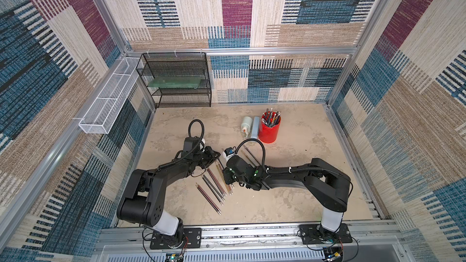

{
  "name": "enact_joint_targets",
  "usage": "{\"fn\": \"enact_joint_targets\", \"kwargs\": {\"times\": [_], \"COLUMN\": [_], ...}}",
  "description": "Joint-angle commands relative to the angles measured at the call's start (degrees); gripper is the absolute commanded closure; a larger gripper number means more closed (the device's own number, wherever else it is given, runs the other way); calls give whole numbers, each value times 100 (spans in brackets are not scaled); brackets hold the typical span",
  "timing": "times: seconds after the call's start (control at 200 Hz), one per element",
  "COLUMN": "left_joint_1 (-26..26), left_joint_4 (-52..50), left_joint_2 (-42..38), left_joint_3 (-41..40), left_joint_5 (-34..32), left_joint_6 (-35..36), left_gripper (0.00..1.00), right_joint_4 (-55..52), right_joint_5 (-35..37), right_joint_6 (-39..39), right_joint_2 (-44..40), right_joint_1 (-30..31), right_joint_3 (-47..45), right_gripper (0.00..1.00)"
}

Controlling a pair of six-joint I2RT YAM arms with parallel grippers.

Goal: Remove the protective cover of the pencils
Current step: Remove the protective sleeve from the pencil, then place the pencil at the center of the board.

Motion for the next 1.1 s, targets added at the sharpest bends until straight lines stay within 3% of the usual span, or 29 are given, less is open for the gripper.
{"fn": "enact_joint_targets", "kwargs": {"times": [0.0,0.891,1.097], "left_joint_1": [89,204,168], "left_joint_4": [279,390,-401], "left_joint_2": [30,108,197], "left_joint_3": [14,5,427], "left_joint_5": [-354,-197,-309], "left_joint_6": [-51,-143,190], "left_gripper": [100,100,100], "right_joint_4": [-320,80,-137], "right_joint_5": [-96,7,-15], "right_joint_6": [75,406,348], "right_joint_2": [-37,-529,-220], "right_joint_1": [29,44,-75], "right_joint_3": [-35,-719,-540], "right_gripper": [100,100,100]}}
